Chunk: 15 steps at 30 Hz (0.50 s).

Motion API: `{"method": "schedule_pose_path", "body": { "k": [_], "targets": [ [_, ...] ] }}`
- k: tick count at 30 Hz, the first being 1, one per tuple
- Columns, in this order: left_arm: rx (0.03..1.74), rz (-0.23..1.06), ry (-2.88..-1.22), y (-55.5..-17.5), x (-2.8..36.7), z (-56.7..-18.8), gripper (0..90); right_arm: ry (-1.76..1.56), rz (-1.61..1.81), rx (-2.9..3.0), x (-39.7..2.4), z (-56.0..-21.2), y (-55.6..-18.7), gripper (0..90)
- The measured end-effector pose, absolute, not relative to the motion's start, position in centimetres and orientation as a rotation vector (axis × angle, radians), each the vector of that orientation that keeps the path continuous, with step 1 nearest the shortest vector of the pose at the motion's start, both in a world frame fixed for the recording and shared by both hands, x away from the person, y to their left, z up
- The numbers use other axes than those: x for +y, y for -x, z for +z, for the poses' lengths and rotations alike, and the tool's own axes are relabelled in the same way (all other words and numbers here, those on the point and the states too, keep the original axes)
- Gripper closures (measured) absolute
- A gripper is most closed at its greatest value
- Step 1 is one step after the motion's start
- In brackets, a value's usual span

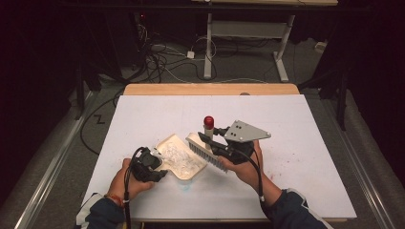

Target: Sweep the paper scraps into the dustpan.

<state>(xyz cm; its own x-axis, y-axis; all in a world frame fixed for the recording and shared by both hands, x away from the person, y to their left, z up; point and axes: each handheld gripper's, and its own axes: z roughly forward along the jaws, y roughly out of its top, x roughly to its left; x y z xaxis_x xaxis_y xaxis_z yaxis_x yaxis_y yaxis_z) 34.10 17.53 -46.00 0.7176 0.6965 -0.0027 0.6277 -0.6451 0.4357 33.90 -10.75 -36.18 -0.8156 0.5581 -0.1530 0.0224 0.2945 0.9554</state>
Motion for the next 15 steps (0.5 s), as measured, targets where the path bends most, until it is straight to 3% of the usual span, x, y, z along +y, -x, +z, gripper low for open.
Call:
{"method": "schedule_pose_path", "body": {
  "k": [15],
  "targets": [
    [1.06,0.235,-2.48,-34.3,17.8,-46.0,63.4,-0.537,1.516,2.164,-10.3,-37.1,-33.6,69.9]
  ]
}}
